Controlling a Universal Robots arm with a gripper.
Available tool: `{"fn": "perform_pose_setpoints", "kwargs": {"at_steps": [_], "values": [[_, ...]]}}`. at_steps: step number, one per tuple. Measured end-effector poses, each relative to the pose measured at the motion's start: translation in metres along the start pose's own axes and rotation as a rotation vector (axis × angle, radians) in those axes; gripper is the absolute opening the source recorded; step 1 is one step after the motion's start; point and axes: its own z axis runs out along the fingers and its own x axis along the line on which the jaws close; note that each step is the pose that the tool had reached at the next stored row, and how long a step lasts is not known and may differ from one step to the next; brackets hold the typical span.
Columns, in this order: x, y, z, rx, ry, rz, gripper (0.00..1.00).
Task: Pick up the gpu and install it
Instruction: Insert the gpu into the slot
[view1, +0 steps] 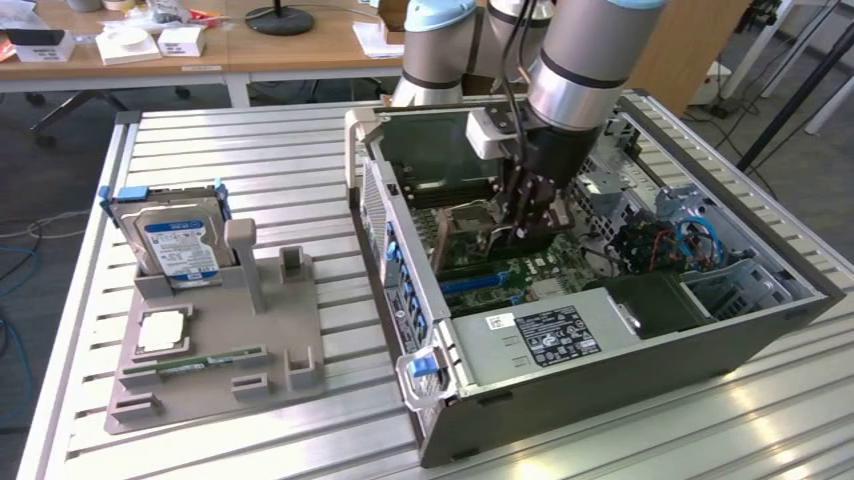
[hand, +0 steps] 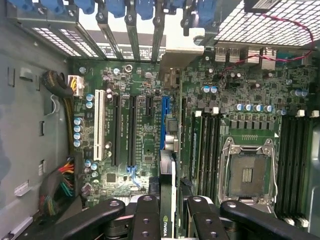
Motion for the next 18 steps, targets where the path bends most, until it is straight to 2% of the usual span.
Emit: {"fn": "perform_pose_setpoints", "kwargs": {"at_steps": [8, 18], "values": [[0.0005, 0.0011, 0.0091, 0.0, -0.0001, 0.0, 0.26], [0.0004, 0.0059, 0.0096, 0.0, -0.0001, 0.0, 0.26]]}}
